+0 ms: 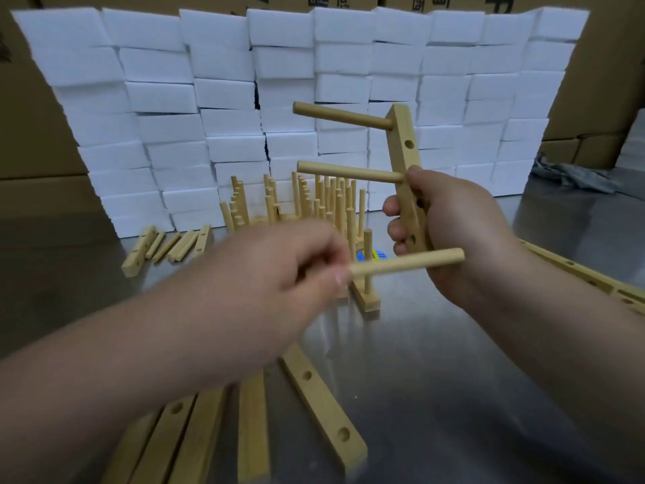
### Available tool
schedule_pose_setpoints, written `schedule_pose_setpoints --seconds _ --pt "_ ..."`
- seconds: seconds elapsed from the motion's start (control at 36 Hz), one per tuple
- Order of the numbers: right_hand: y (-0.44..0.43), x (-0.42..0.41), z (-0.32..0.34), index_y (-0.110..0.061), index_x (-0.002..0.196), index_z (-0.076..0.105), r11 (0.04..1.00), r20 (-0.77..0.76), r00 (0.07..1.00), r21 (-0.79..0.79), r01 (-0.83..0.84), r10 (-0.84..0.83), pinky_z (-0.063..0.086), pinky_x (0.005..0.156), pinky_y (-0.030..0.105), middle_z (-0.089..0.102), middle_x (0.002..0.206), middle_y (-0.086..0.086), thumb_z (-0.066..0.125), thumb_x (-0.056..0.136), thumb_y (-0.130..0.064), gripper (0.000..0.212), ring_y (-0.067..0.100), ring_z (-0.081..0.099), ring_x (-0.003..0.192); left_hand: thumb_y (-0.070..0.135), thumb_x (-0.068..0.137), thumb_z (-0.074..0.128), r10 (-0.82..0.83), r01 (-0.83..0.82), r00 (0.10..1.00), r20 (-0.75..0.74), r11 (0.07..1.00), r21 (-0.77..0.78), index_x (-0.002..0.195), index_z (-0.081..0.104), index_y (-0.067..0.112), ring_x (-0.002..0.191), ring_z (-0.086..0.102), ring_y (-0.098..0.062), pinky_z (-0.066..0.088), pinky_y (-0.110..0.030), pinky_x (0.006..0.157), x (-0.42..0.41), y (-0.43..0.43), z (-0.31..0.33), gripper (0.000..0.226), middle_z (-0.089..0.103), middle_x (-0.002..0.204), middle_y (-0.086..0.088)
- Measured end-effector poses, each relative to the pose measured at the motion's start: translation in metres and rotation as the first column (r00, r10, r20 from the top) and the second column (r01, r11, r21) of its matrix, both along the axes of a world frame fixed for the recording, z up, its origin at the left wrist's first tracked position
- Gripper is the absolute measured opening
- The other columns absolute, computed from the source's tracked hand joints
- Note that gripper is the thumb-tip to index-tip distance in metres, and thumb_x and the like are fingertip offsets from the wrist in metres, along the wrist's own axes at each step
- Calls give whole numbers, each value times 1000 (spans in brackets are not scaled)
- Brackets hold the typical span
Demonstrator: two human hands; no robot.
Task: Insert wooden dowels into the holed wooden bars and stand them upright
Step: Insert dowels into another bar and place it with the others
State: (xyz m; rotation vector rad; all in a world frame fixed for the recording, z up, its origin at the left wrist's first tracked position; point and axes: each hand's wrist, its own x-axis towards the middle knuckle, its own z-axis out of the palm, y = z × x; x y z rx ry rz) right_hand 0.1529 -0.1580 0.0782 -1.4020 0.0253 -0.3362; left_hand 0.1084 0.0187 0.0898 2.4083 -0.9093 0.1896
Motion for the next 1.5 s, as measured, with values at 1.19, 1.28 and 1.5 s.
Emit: schedule_pose_setpoints --seconds 1.19,1.28,1.5 --pt "6 -3 -3 -14 72 51 999 -5 1000 40 3 -2 37 55 31 52 50 -4 40 97 -27 30 13 47 41 33 88 48 79 -43 912 403 994 -100 98 70 22 65 51 -10 44 -31 53 27 -10 -25 27 59 71 6" --pt "6 -4 -4 -15 75 50 1000 10 1000 27 -10 9 36 53 30 51 51 -4 39 97 -26 28 13 48 42 37 89 46 71 -62 898 435 997 -35 90 70 23 58 48 -8 39 -27 48 26 -10 -25 28 55 63 8" --pt "8 -7 -1 -11 76 50 996 82 995 70 -56 51 49 45 27 50 51 0 41 98 -21 26 15 47 40 52 80 35 123 -94 959 254 988 -123 83 68 25 74 51 -4 36 -21 45 28 -10 -30 42 58 76 12"
